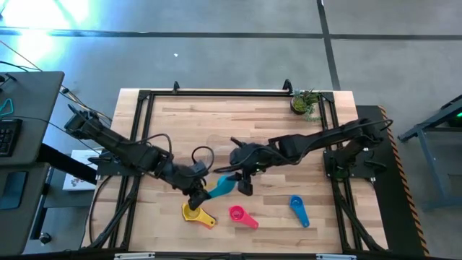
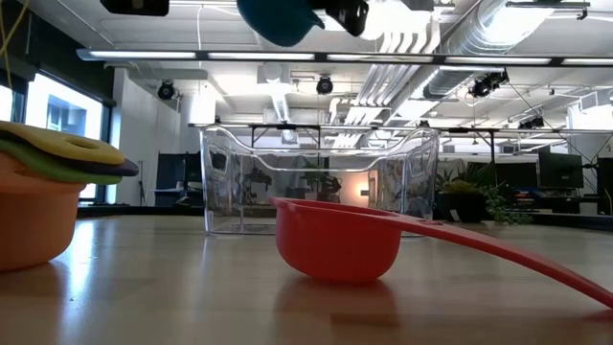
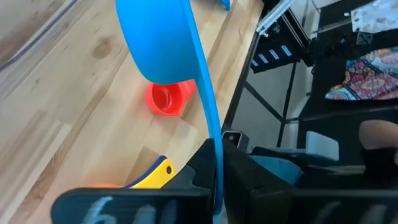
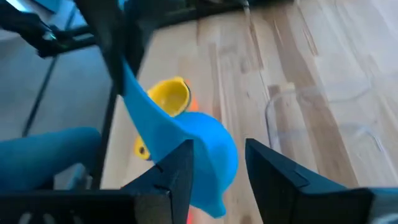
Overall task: Nest measuring cups in basket
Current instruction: Stack the light blue measuring cup on top of the yellow measuring cup
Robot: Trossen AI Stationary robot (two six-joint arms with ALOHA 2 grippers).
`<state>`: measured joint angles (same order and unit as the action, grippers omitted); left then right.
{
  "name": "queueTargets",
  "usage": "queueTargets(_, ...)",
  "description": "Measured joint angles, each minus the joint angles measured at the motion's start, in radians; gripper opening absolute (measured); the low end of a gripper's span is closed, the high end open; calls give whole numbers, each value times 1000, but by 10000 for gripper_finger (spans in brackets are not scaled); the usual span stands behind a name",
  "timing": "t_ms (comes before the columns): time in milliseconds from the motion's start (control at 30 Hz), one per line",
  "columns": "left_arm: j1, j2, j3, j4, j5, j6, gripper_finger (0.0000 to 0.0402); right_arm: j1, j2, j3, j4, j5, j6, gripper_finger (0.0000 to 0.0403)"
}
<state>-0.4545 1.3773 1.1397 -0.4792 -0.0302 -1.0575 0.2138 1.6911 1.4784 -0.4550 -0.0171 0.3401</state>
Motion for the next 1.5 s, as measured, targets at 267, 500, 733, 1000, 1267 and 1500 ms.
queueTargets(267, -82, 0, 0, -2, -72, -97, 3, 3, -44, 0, 9, -19, -6, 138)
queueTargets(500, -202, 0, 0, -1, -170, -221, 3, 27, -44, 0, -14, -20, -4, 138)
queueTargets(733, -314, 0, 0, -2, -243, -302, 3, 89, -40, 0, -9, 49, 48, 138)
queueTargets(1000, -418, -1, 0, -2, -264, -329, 3, 146, 18, 0, 100, 98, 143, 138)
queueTargets(1267, -499, -7, 0, -4, -278, -335, 3, 175, 92, 0, 361, 125, 157, 138)
queueTargets(1500, -571, -47, 0, -2, -324, -356, 3, 180, 123, 0, 531, 178, 146, 138)
